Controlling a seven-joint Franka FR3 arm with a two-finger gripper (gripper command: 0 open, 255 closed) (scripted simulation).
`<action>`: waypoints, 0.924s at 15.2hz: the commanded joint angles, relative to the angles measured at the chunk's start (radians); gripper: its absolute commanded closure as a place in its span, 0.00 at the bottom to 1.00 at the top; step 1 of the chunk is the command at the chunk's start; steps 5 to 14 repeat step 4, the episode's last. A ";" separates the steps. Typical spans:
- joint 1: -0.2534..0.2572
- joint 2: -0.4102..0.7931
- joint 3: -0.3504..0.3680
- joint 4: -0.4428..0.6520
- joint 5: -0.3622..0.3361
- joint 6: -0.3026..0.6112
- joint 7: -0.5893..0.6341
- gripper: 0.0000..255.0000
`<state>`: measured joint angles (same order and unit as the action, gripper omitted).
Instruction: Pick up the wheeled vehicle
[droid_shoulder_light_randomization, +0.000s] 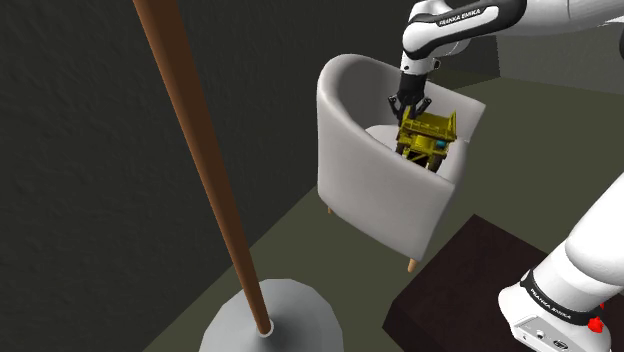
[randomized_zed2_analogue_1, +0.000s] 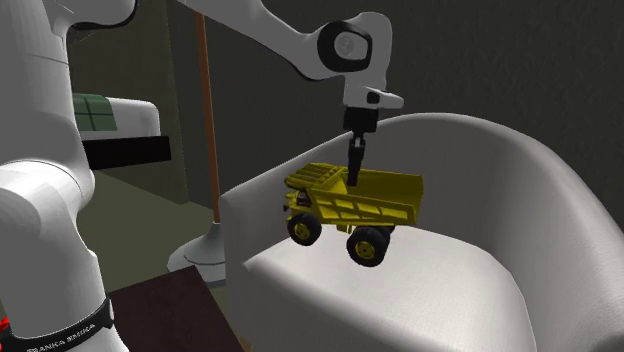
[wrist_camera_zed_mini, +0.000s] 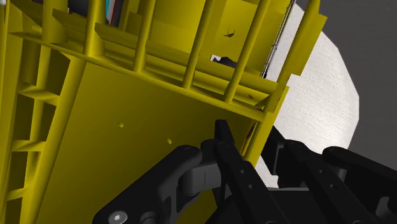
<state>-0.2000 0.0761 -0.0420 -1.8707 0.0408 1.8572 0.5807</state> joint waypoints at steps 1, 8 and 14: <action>0.001 -0.008 0.001 0.023 -0.001 -0.027 0.004 1.00; 0.001 -0.010 0.001 0.035 -0.001 -0.042 0.004 1.00; 0.001 -0.010 0.001 0.035 -0.001 -0.042 0.004 1.00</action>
